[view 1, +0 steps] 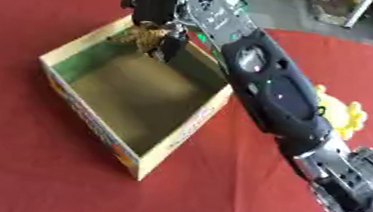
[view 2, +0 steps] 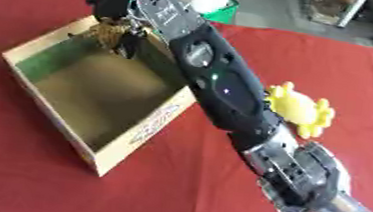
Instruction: Pick up objects on the table and place them in the box.
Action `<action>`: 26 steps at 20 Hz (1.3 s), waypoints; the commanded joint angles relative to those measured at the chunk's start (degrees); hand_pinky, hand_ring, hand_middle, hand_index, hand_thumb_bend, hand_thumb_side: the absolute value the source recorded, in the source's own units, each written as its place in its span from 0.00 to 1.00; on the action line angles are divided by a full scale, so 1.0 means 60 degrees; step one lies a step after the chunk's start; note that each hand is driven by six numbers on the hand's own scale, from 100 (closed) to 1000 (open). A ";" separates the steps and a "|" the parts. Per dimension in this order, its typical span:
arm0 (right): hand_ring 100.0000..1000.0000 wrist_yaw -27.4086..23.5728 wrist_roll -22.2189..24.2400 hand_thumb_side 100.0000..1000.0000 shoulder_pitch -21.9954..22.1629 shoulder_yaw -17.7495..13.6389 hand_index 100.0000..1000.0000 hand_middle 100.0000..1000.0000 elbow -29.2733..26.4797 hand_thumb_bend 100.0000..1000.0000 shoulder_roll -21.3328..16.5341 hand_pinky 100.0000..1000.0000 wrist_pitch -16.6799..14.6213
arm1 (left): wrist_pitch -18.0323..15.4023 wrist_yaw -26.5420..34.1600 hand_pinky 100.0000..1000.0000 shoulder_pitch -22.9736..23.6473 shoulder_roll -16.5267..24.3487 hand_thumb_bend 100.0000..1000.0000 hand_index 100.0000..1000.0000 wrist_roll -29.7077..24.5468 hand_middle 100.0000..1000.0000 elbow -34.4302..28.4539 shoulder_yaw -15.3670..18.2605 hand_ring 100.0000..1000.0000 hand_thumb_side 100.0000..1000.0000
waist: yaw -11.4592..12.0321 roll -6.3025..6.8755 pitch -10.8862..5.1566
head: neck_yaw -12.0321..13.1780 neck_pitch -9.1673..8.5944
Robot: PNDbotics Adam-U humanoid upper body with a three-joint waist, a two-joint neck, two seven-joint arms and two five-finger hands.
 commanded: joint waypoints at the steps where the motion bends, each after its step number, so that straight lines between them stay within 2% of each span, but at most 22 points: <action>1: 1.00 -0.1125 0.1783 0.62 -0.0214 -0.0199 1.00 1.00 -0.0528 0.82 -0.0436 0.87 -0.1513 | 0.0040 -0.0005 0.74 -0.0052 0.0087 0.00 0.75 -0.0002 0.64 -0.0161 0.0024 0.58 0.91 | -0.0026 0.0053 -0.0278 | 0.0280 0.0029; 5: 1.00 -0.2313 0.2495 0.60 -0.0184 -0.0275 1.00 1.00 -0.0898 0.82 -0.0777 0.87 -0.1389 | 0.0055 -0.0029 0.74 -0.0023 0.0081 0.00 0.75 0.0021 0.64 -0.0161 0.0051 0.58 0.91 | -0.0068 0.0046 -0.0314 | 0.0456 0.0043; 7: 1.00 -0.2591 0.2584 0.54 -0.0099 -0.0121 1.00 1.00 -0.0865 0.81 -0.0865 0.87 -0.1434 | 0.0055 -0.0034 0.74 -0.0030 0.0080 0.00 0.75 0.0026 0.64 -0.0161 0.0055 0.58 0.91 | -0.0087 0.0045 -0.0314 | 0.0444 0.0044; 8: 1.00 -0.2682 0.2598 0.50 -0.0052 -0.0016 1.00 1.00 -0.0762 0.77 -0.0876 0.86 -0.1520 | 0.0057 -0.0040 0.74 -0.0038 0.0076 0.00 0.75 0.0017 0.64 -0.0161 0.0051 0.58 0.90 | -0.0085 0.0044 -0.0309 | 0.0427 0.0041; 9: 1.00 -0.2868 0.2605 0.50 0.0025 0.0103 1.00 0.97 -0.0521 0.79 -0.0845 0.86 -0.1682 | 0.0060 -0.0050 0.74 -0.0051 0.0068 0.00 0.75 -0.0003 0.64 -0.0161 0.0043 0.58 0.90 | -0.0069 0.0044 -0.0297 | 0.0391 0.0029; 10: 1.00 -0.3153 0.2609 0.48 0.0080 0.0172 0.98 0.86 -0.0214 0.74 -0.0797 0.87 -0.1865 | 0.0067 -0.0060 0.74 -0.0059 0.0057 0.00 0.75 -0.0017 0.64 -0.0161 0.0040 0.58 0.91 | -0.0053 0.0048 -0.0284 | 0.0361 0.0022; 11: 1.00 -0.3513 0.2611 0.50 0.0110 0.0186 1.00 0.84 0.0088 0.74 -0.0758 0.87 -0.2034 | 0.0070 -0.0063 0.74 -0.0058 0.0047 0.00 0.75 -0.0020 0.64 -0.0161 0.0042 0.58 0.90 | -0.0041 0.0052 -0.0271 | 0.0345 0.0022; 13: 1.00 -0.4123 0.2612 0.56 0.0100 0.0111 1.00 1.00 0.0414 0.76 -0.0767 0.88 -0.2148 | 0.0080 -0.0062 0.74 -0.0037 0.0038 0.00 0.75 -0.0008 0.64 -0.0161 0.0054 0.58 0.90 | -0.0048 0.0061 -0.0249 | 0.0373 0.0042; 18: 1.00 -0.5039 0.2612 0.57 0.0215 0.0128 1.00 1.00 0.0298 0.78 -0.0872 0.90 -0.1849 | 0.0080 -0.0074 0.74 -0.0048 0.0039 0.00 0.75 0.0003 0.64 -0.0161 0.0062 0.58 0.90 | -0.0084 0.0047 -0.0200 | 0.0420 0.0079; 19: 1.00 -0.5079 0.2612 0.56 0.0233 0.0149 1.00 1.00 0.0275 0.76 -0.0908 0.90 -0.1815 | 0.0084 -0.0080 0.74 -0.0042 0.0038 0.00 0.75 0.0007 0.64 -0.0161 0.0066 0.58 0.90 | -0.0085 0.0043 -0.0196 | 0.0426 0.0087; 21: 1.00 -0.5174 0.2612 0.45 0.0281 0.0169 1.00 1.00 0.0275 0.64 -0.0935 0.89 -0.1786 | 0.0096 -0.0094 0.74 -0.0037 0.0029 0.00 0.75 0.0017 0.64 -0.0161 0.0072 0.58 0.90 | -0.0087 0.0040 -0.0189 | 0.0432 0.0087; 22: 1.00 -0.5212 0.2612 0.38 0.0285 0.0150 1.00 1.00 0.0269 0.48 -0.0946 0.87 -0.1765 | 0.0104 -0.0100 0.74 -0.0035 0.0026 0.00 0.75 0.0019 0.64 -0.0161 0.0072 0.58 0.89 | -0.0090 0.0043 -0.0188 | 0.0437 0.0086; 24: 1.00 -0.5286 0.2612 0.37 0.0293 0.0069 1.00 1.00 0.0176 0.26 -0.0955 0.85 -0.1669 | 0.0111 -0.0112 0.74 -0.0037 0.0022 0.00 0.75 0.0011 0.64 -0.0161 0.0068 0.58 0.89 | -0.0095 0.0050 -0.0185 | 0.0441 0.0084; 25: 1.00 -0.5354 0.2612 0.37 0.0304 0.0054 1.00 1.00 0.0133 0.26 -0.0963 0.84 -0.1636 | 0.0115 -0.0113 0.74 -0.0035 0.0019 0.00 0.75 0.0008 0.64 -0.0161 0.0067 0.58 0.89 | -0.0098 0.0051 -0.0183 | 0.0446 0.0084; 26: 1.00 -0.5430 0.2612 0.39 0.0322 0.0064 1.00 1.00 0.0111 0.35 -0.0971 0.84 -0.1615 | 0.0120 -0.0112 0.74 -0.0032 0.0015 0.00 0.75 0.0008 0.63 -0.0161 0.0069 0.58 0.89 | -0.0099 0.0050 -0.0181 | 0.0453 0.0079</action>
